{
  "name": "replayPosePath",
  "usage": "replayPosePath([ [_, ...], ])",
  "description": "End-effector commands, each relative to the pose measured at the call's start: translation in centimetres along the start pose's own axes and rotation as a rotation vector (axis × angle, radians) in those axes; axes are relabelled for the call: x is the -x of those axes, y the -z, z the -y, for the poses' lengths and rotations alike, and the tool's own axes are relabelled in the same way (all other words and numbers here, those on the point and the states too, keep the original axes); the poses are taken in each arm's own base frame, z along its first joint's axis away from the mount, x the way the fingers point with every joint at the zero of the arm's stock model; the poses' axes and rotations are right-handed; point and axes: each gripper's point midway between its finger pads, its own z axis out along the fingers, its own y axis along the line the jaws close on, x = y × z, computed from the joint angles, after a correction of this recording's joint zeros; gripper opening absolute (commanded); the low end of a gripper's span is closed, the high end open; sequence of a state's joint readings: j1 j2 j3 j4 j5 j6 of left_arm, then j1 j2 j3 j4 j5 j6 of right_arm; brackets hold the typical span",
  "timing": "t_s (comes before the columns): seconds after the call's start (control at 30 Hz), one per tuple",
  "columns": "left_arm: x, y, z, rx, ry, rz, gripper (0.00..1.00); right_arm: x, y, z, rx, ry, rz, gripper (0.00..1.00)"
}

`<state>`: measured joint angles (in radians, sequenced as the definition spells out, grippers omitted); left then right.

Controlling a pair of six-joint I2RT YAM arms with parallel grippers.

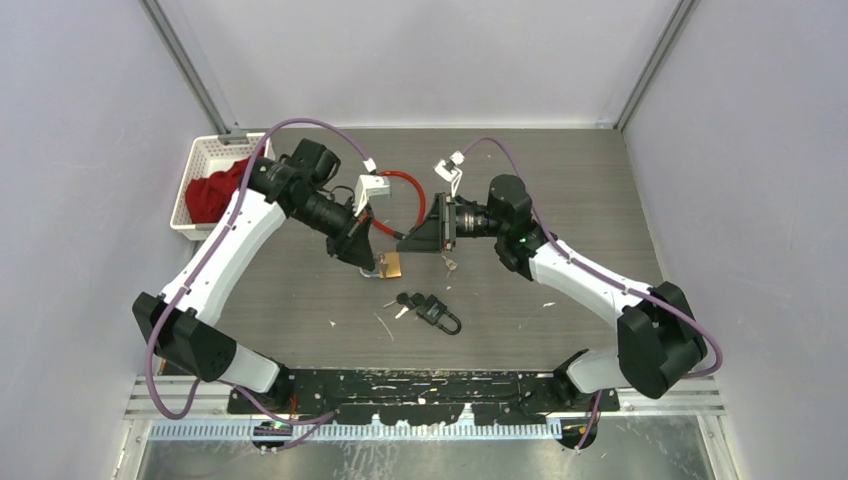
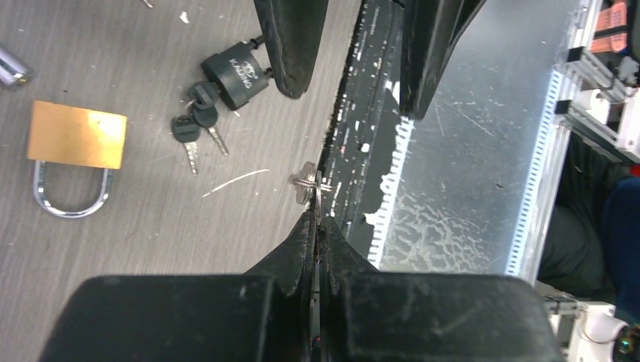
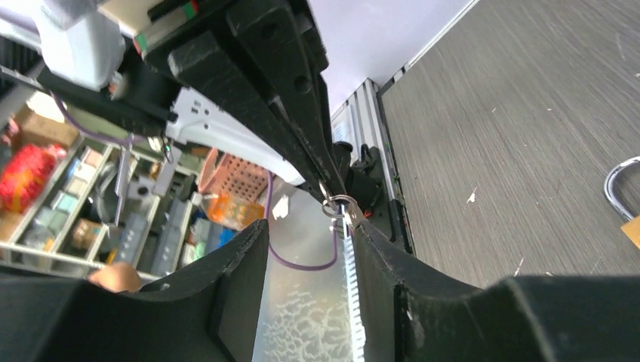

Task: Unlock with the key
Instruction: Pick up the key from the center of the board.

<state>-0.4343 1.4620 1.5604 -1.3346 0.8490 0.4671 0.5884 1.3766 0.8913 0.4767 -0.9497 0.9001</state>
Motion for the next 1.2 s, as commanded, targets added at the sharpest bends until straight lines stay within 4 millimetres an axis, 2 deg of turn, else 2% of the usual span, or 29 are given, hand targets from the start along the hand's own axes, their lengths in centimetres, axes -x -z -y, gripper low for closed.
replayPosePath([
  [0.0, 0.5, 0.6, 2.4, -0.098, 0.022, 0.013, 0.00, -0.6, -0.7, -3.9, 0.117, 0.211, -0.057, 0.51],
  [0.1, 0.9, 0.7, 3.0, -0.125, 0.033, 0.026, 0.00, -1.3, -1.5, -4.0, 0.112, 0.233, -0.077, 0.50],
  [0.23, 0.9, 0.5, 3.2, -0.139, 0.055, 0.015, 0.00, -0.9, -1.9, -4.4, 0.107, 0.266, -0.068, 0.47],
  [0.47, 0.7, 0.3, 3.3, -0.145, 0.072, -0.003, 0.00, -0.2, -2.3, -4.6, 0.101, 0.282, -0.063, 0.36],
  [0.93, 0.7, 0.2, 3.5, -0.156, 0.066, -0.002, 0.00, -1.1, -3.6, -3.0, 0.050, 0.266, -0.098, 0.32],
  [1.07, 0.7, 0.3, 3.8, -0.162, 0.058, 0.003, 0.00, -1.0, -4.1, -3.2, 0.069, 0.258, -0.090, 0.27],
  [1.17, 0.7, 0.5, 4.1, -0.168, 0.051, 0.003, 0.00, -0.8, -4.1, -3.3, 0.064, 0.269, -0.086, 0.29],
])
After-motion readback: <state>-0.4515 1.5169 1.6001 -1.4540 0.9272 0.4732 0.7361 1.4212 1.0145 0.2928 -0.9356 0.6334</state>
